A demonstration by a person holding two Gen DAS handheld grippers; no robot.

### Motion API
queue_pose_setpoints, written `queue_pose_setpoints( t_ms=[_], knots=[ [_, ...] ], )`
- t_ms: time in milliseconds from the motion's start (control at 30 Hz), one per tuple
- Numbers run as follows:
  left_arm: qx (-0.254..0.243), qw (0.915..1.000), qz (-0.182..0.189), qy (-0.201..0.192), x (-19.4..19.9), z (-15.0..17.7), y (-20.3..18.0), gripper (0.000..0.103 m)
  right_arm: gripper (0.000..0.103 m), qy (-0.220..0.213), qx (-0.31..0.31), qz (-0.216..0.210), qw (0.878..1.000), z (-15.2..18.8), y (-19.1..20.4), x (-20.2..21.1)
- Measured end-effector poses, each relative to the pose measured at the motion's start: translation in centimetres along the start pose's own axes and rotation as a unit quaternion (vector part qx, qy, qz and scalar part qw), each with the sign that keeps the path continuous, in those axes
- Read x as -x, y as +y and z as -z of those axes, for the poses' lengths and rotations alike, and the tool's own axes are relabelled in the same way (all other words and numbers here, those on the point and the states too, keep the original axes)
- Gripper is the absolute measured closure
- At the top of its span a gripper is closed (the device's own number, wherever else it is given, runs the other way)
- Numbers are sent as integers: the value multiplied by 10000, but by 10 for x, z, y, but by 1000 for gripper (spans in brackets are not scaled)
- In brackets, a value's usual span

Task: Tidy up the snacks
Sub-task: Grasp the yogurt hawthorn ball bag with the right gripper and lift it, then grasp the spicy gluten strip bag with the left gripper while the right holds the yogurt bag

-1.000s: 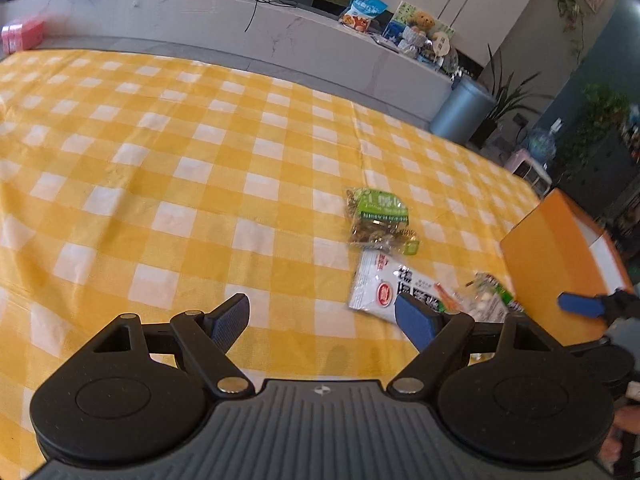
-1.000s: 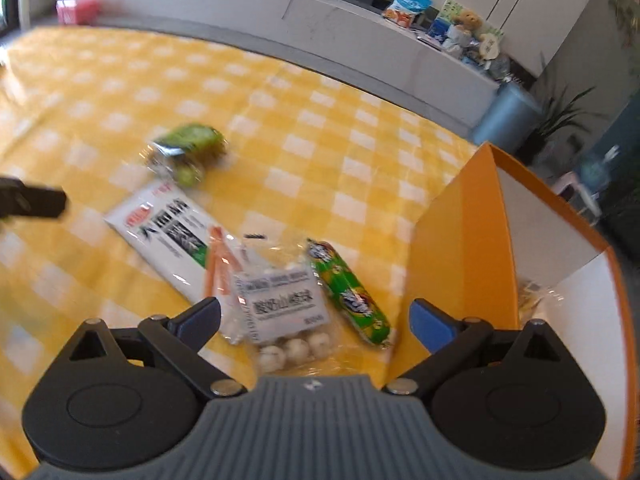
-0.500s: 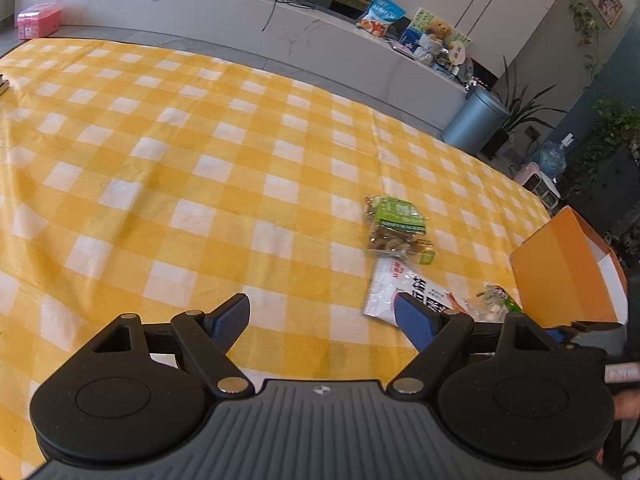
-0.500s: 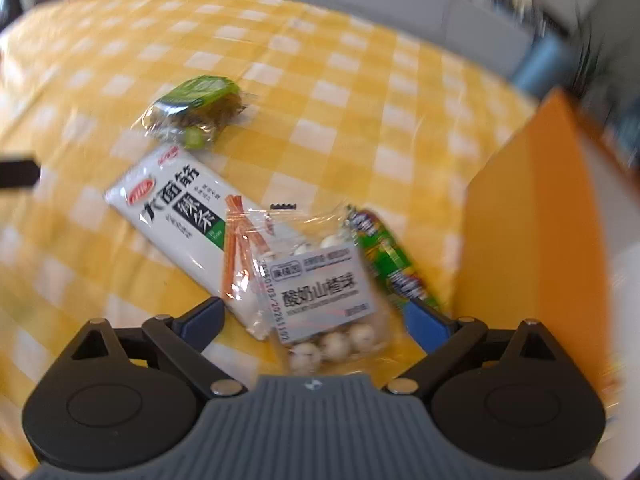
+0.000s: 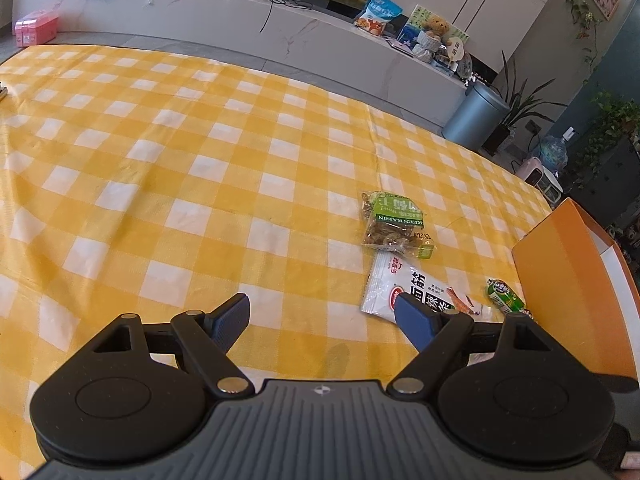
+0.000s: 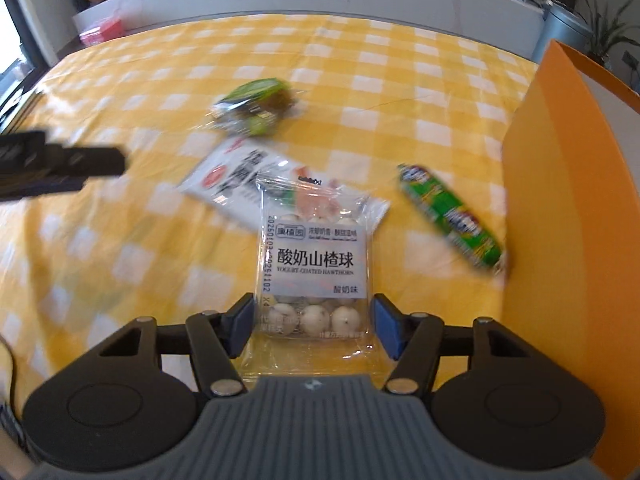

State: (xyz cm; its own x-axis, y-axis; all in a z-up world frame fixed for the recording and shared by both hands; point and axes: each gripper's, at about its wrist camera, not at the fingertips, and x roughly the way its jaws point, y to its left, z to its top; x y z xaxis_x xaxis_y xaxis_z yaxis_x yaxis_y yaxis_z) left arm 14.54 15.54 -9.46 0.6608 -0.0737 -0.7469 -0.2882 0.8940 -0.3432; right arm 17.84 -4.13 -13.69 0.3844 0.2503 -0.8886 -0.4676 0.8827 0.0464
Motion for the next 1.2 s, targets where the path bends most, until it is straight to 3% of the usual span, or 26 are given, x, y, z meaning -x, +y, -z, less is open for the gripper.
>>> queue_pose_setpoints(
  t_ms=[233,300,433,533,600,633,833,1000,1200],
  knots=[
    [-94,9999,-65,71,-5,3,-4,7,31,-381,-207,-288,9986,-5,-9,-5],
    [-145,9998,-80,96,-7,4,-6,7,23,-468,-225,-362,9980,-7,-11,-9],
    [-163,9997,-83,162,-9,7,-9,7,15,-664,339,-89,9972,-4,4,-16],
    [-30,9997,77,236,-8,8,-8,7,22,-803,409,30,9959,-2,6,-16],
    [-30,9998,89,202,-5,8,-9,7,43,-871,321,81,9957,-3,2,-12],
    [-32,9998,80,176,-4,8,-10,7,44,-878,257,141,9957,-2,0,-11],
    [-102,9997,190,83,6,5,-17,7,47,-1083,-217,462,9928,6,-18,6],
    [-133,9995,285,102,11,1,-29,7,47,-1262,-492,338,9902,6,-28,21],
    [-940,9953,192,-154,18,0,-63,7,47,-1422,-554,197,9881,7,-31,35]
  ],
)
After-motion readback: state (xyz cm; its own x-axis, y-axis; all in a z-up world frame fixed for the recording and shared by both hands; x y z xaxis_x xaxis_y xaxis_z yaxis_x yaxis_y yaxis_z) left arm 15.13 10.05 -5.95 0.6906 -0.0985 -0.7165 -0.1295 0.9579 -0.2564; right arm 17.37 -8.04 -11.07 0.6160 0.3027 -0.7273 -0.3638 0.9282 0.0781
